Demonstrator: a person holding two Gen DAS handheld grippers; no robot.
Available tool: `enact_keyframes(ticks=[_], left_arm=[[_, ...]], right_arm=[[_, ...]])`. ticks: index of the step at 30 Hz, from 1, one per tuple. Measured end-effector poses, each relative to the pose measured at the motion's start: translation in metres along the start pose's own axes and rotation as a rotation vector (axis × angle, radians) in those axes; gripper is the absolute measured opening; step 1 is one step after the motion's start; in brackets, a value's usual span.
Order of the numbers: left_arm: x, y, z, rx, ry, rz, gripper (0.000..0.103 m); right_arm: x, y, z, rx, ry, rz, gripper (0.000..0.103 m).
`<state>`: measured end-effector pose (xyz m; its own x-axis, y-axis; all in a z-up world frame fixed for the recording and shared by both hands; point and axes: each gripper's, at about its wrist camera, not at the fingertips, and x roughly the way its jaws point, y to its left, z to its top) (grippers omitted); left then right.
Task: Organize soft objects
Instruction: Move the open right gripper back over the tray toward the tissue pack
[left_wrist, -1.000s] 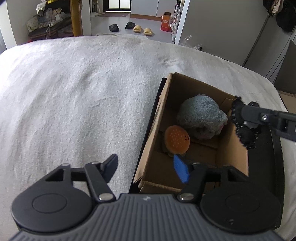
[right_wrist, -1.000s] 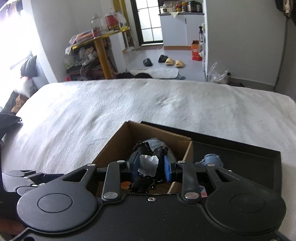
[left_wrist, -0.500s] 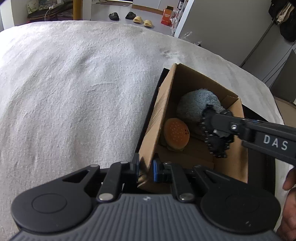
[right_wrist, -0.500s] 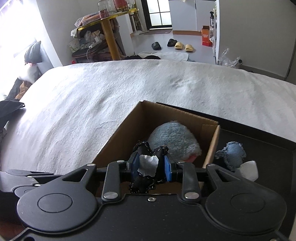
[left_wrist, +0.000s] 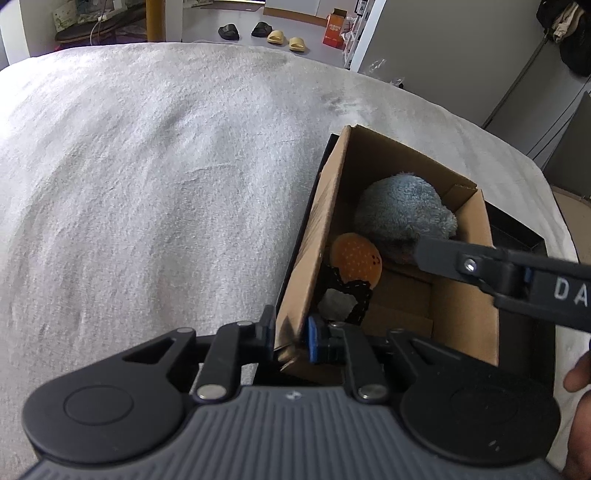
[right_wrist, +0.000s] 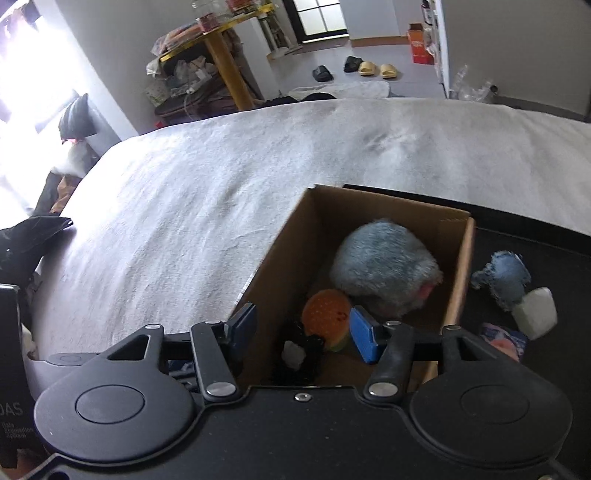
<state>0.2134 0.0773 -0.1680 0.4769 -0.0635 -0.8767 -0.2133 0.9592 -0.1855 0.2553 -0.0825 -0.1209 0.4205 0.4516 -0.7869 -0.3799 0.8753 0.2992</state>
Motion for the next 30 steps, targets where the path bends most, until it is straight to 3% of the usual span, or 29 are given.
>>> enact_keyframes(ticks=[3,10,21,25,30], left_arm=[[-0.001,0.000,0.000,-0.002,0.001,0.004,0.018],[-0.006,-0.003,0.003,0.007,0.003,0.057,0.041],[-0.028,-0.022,0.009,0.039,-0.035,0.125,0.060],[-0.033,-0.033,0.009,0.069,-0.040,0.150,0.064],[-0.040,-0.045,0.009,0.097,-0.053,0.172,0.066]], right_arm=[[-0.005,-0.006,-0.003,0.004,0.001,-0.025,0.058],[-0.023,-0.014,-0.009,-0.024,-0.022,-0.115,0.078],[-0.049,-0.037,-0.015,0.007,-0.072,-0.173,0.102],[-0.054,-0.042,-0.016,-0.017,-0.082,-0.248,0.103],[-0.061,-0.056,-0.018,0.001,-0.093,-0.257,0.103]])
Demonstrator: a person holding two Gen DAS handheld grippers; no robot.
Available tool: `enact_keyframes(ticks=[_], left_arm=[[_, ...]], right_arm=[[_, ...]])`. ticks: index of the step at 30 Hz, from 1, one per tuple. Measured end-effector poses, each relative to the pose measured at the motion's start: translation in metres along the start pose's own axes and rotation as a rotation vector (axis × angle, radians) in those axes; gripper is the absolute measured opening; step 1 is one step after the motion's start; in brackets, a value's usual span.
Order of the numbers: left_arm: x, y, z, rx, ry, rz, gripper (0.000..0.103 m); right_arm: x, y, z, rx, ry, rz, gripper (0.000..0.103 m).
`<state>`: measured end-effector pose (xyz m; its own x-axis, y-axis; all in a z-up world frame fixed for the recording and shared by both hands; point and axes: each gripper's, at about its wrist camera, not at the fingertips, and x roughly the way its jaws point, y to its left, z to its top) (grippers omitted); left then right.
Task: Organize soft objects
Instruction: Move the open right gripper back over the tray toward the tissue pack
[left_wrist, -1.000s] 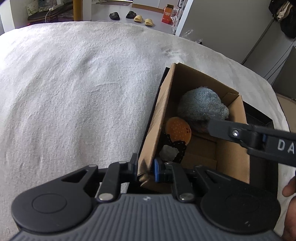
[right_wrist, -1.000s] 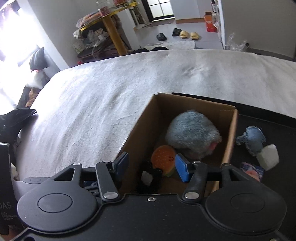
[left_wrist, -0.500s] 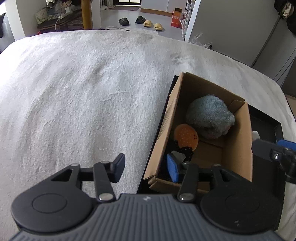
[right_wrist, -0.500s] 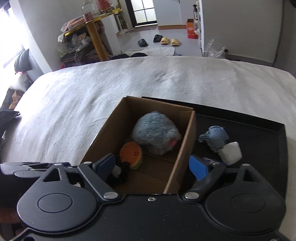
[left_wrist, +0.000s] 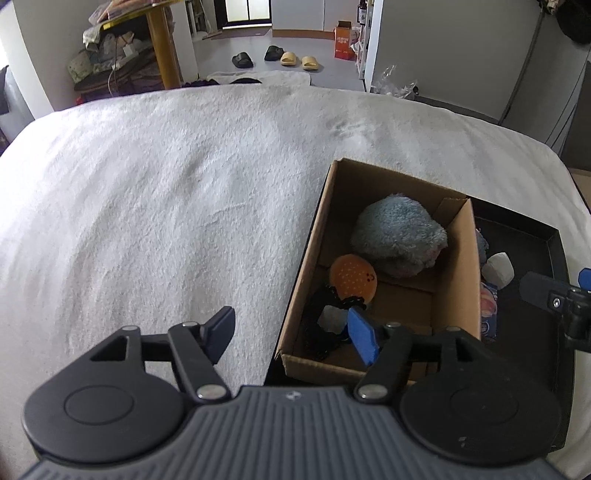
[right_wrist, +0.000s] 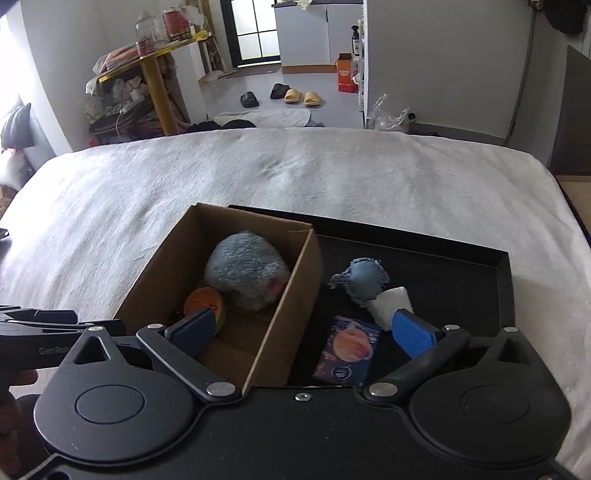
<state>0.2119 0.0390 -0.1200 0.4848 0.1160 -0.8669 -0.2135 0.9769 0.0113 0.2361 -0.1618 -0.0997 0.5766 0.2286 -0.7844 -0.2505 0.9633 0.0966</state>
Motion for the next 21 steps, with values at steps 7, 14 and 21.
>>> enact_keyframes(ticks=[7,14,21], left_arm=[[-0.008,-0.016,0.001,0.029,-0.012,0.032,0.067],[-0.014,-0.027,0.001,0.048,-0.018,0.067,0.067],[-0.024,-0.038,0.002,0.066,-0.032,0.114,0.067]], right_arm=[[-0.003,-0.022,-0.006,0.044,-0.014,-0.005,0.103],[0.000,-0.044,-0.019,0.104,-0.009,-0.011,0.103],[0.001,-0.069,-0.031,0.174,-0.006,-0.023,0.103]])
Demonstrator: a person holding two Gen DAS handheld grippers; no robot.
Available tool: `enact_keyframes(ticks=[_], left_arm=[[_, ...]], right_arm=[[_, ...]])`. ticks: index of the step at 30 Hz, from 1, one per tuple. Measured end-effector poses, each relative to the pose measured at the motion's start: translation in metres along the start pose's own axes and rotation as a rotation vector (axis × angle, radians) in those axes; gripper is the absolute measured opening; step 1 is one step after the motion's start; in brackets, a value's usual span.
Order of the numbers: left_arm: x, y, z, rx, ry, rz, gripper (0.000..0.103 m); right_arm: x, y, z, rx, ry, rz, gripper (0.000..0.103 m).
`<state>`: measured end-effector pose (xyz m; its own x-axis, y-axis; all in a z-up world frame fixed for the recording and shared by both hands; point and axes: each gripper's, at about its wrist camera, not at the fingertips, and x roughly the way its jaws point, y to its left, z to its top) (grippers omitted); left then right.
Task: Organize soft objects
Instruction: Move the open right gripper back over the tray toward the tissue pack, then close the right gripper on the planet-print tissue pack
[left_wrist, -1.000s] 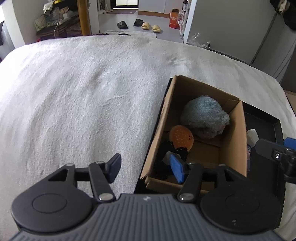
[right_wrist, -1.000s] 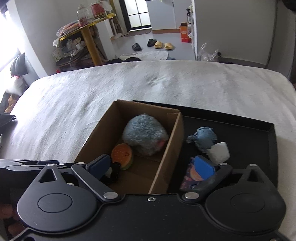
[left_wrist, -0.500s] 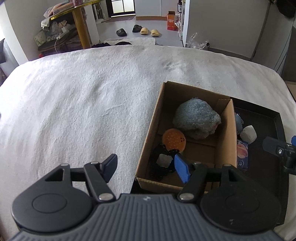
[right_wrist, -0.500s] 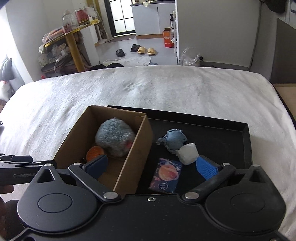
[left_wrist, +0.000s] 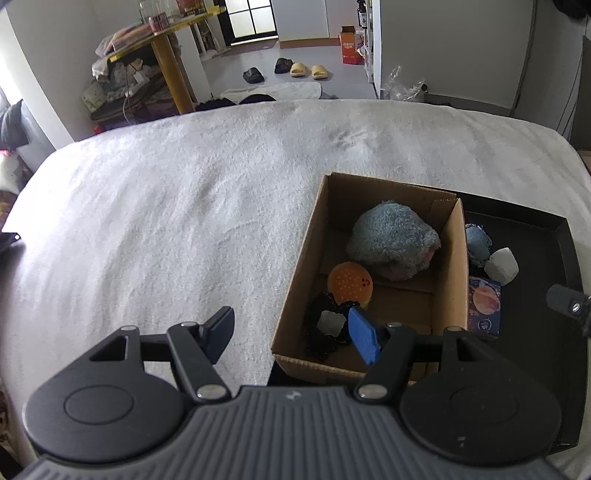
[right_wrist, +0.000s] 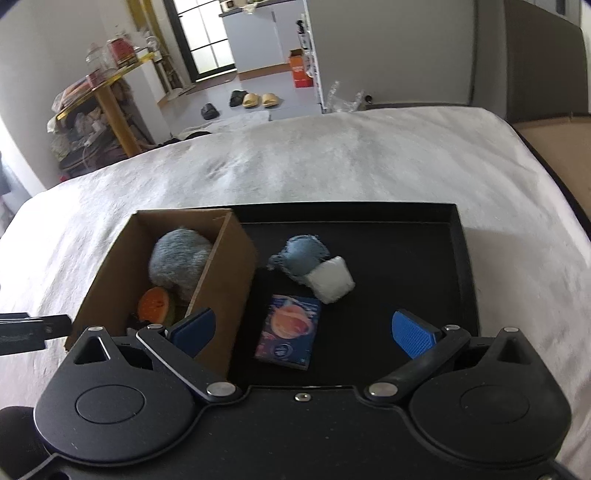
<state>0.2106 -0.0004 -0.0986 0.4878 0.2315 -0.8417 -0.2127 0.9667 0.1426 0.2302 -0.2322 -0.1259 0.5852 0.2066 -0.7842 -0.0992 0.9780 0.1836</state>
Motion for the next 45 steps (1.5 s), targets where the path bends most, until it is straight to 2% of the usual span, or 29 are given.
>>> enact_keyframes(ticks=[6,10,14,19,26,29,34,45], left_arm=[[-0.006,-0.010,0.002,0.018,-0.008,0.038,0.067],[-0.006,-0.016,0.004,0.033,-0.007,0.056,0.067],[-0.003,-0.021,0.006,0.046,-0.004,0.073,0.067],[0.003,-0.028,0.008,0.080,-0.012,0.103,0.084],[0.016,-0.034,0.010,0.102,-0.003,0.128,0.084],[0.023,-0.037,0.011,0.114,0.010,0.133,0.084],[0.037,-0.037,0.013,0.109,0.036,0.140,0.084],[0.066,-0.034,0.016,0.098,0.077,0.150,0.084]], right_arm=[[0.004,-0.035,-0.003,0.112,-0.015,0.157,0.103],[0.012,-0.048,-0.005,0.147,-0.004,0.150,0.103],[0.020,-0.057,-0.007,0.192,0.021,0.185,0.103],[0.029,-0.065,-0.010,0.243,0.038,0.236,0.103],[0.053,-0.068,-0.012,0.281,0.082,0.249,0.097],[0.062,-0.063,-0.012,0.275,0.097,0.278,0.091],[0.077,-0.055,-0.011,0.244,0.120,0.276,0.078],[0.097,-0.036,-0.015,0.148,0.155,0.225,0.075]])
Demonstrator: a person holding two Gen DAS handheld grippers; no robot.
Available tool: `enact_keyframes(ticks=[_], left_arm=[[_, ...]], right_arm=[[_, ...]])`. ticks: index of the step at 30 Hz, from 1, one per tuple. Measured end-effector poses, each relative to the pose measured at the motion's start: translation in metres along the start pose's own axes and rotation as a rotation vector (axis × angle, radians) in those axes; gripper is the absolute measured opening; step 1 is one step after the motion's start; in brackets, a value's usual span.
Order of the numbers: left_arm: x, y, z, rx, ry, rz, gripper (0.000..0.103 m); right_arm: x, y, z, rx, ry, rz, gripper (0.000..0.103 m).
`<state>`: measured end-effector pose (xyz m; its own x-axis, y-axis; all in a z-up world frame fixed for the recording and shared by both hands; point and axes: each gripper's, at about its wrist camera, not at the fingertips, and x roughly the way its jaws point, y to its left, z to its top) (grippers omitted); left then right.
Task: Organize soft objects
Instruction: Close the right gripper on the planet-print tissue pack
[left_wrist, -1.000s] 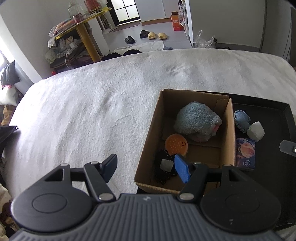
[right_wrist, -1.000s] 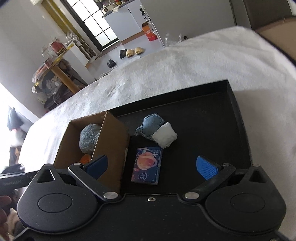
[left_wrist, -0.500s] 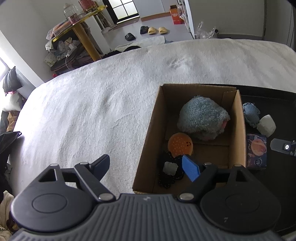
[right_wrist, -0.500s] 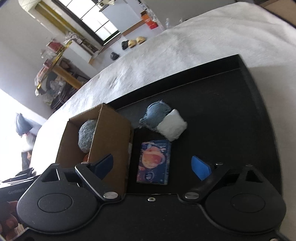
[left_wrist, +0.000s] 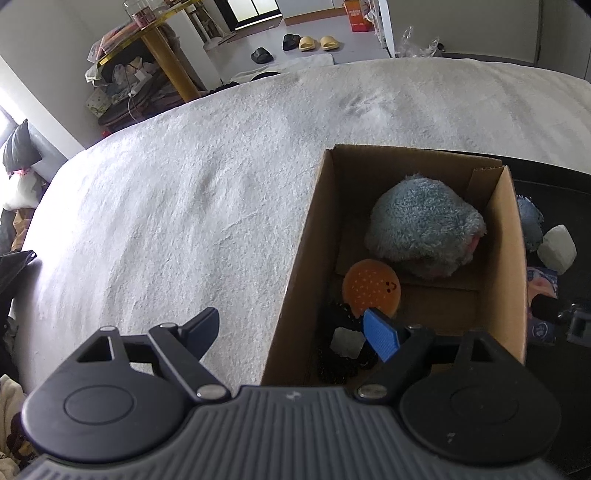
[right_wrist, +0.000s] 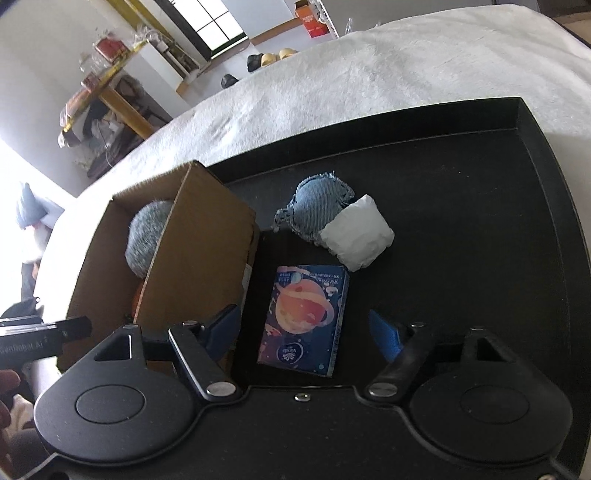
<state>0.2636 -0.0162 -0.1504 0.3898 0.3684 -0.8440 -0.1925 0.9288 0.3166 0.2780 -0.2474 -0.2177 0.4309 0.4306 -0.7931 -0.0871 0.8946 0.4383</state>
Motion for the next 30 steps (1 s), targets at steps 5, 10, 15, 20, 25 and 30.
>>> enact_keyframes(ticks=[5,10,15,20,25,30], left_arm=[[0.004,0.000,-0.001,0.002,0.007,-0.008,0.084],[0.006,0.003,-0.002,0.004,0.012,-0.011,0.084],[0.005,0.009,-0.004,-0.005,0.011,-0.013,0.084],[-0.002,0.014,-0.007,-0.013,0.002,-0.021,0.084],[-0.010,0.021,-0.013,-0.024,-0.010,-0.027,0.084],[-0.013,0.027,-0.020,-0.033,-0.014,-0.037,0.084]], right_arm=[[0.011,0.007,-0.003,-0.042,0.017,-0.044,0.075],[0.019,0.022,-0.011,-0.146,0.020,-0.110,0.073],[0.019,0.033,-0.017,-0.235,0.016,-0.161,0.054],[0.012,0.031,-0.017,-0.219,0.028,-0.172,0.049],[0.005,0.032,-0.022,-0.225,0.028,-0.203,0.048],[-0.001,0.027,-0.024,-0.200,0.027,-0.262,0.048]])
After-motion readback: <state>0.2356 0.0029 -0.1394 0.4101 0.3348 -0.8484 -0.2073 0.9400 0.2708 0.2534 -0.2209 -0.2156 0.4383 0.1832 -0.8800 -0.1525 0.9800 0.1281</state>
